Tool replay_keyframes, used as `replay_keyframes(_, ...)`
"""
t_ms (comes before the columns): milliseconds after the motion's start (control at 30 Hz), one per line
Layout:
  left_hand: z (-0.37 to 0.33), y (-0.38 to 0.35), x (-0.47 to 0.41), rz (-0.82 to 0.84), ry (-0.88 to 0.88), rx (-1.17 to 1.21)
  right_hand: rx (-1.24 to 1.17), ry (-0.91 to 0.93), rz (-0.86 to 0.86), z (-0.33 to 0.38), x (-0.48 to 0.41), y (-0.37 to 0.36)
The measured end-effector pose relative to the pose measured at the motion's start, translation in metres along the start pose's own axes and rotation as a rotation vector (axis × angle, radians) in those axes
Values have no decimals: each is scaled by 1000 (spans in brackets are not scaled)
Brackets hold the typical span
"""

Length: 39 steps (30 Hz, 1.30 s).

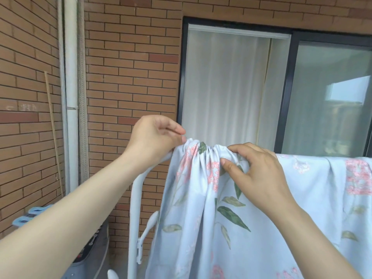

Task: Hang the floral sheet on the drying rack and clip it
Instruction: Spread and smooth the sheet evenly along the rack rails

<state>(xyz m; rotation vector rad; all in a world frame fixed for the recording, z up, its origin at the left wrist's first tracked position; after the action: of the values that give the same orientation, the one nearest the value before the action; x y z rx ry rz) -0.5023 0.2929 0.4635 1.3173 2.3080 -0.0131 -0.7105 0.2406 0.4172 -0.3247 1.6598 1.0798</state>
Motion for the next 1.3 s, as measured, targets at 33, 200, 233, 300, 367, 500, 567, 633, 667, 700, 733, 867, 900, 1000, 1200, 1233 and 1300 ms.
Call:
replay_keyframes(33, 1, 1, -2, -19, 1, 67, 5, 4, 3, 0, 0, 0)
replay_keyframes(200, 23, 36, -7, -215, -87, 140, 13, 17, 0, -1, 3, -1)
replay_keyframes(233, 30, 45, -2, -249, -106, 93, 14, 18, -3, -2, 2, -2)
replay_keyframes(300, 42, 57, 11, -260, -118, 36, 21, 18, -2, -5, 2, -4)
replay_keyframes(367, 54, 65, 19, -235, -69, -47, 31, 25, 2, -5, 1, -6)
replay_keyframes(500, 62, 61, 17, -220, -118, -336, 39, 42, -6, -4, 0, -8)
replay_keyframes(567, 51, 52, 16, -165, -222, -412, 41, 43, -12, -3, 0, -8)
replay_keyframes(633, 37, 39, 14, -86, -279, -440, 40, 40, -9, -3, 0, -8)
replay_keyframes(667, 32, 32, 13, -46, -282, -419, 38, 38, -6, -4, 0, -7)
replay_keyframes(700, 27, 25, 12, -17, -284, -397, 35, 37, -5, -5, 1, -7)
replay_keyframes(733, 24, 20, 11, -3, -285, -391, 34, 38, -6, -5, 2, -6)
replay_keyframes(867, 19, 12, 6, -13, -250, -270, 24, 41, 13, -7, 3, -3)
replay_keyframes(900, 19, 11, 5, -25, -254, -253, 22, 44, 18, -7, 3, -2)
replay_keyframes(1000, 23, 14, 6, -103, -295, -257, 22, 50, 26, -6, 4, -2)
replay_keyframes(1200, 57, 54, 15, -341, -237, -268, 25, 46, 23, -5, 4, -3)
replay_keyframes(1233, 65, 61, 17, -353, -210, -295, 21, 42, 25, -5, 3, -3)
replay_keyframes(1300, 76, 70, 21, -303, -156, -355, 16, 35, 28, -4, 2, -4)
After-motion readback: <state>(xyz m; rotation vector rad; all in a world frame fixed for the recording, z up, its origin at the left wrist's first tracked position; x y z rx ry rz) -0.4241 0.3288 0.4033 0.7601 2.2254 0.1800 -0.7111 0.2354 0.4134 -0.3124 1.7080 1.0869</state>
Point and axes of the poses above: each hand's wrist, its own x-axis away from the middle knuckle, its own y-axis out of the back of the hand, z = x × y, the point moved 1 cm from there along -x, towards the middle knuckle, and after that the axes turned 13 degrees about y, right-handed, at the moved point
